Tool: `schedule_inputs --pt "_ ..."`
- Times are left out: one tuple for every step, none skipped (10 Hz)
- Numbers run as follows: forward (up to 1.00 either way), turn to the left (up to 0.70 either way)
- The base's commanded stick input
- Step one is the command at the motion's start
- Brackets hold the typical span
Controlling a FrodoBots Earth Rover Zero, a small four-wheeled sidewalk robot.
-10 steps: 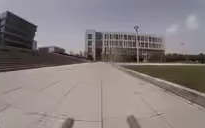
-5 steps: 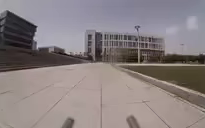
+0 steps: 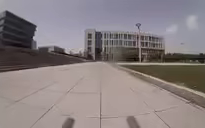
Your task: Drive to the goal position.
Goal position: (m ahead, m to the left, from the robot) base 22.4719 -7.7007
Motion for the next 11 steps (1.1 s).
schedule_inputs --pt "0.7 0.0" --pt "0.7 0.0" --pt "0.7 0.0" --pt "0.7 0.0" --pt "0.7 0.0" --pt "0.7 0.0" --pt "0.7 0.0" --pt "0.7 0.0" --pt "0.7 0.0" --pt "0.7 0.0" --pt "0.7 0.0"
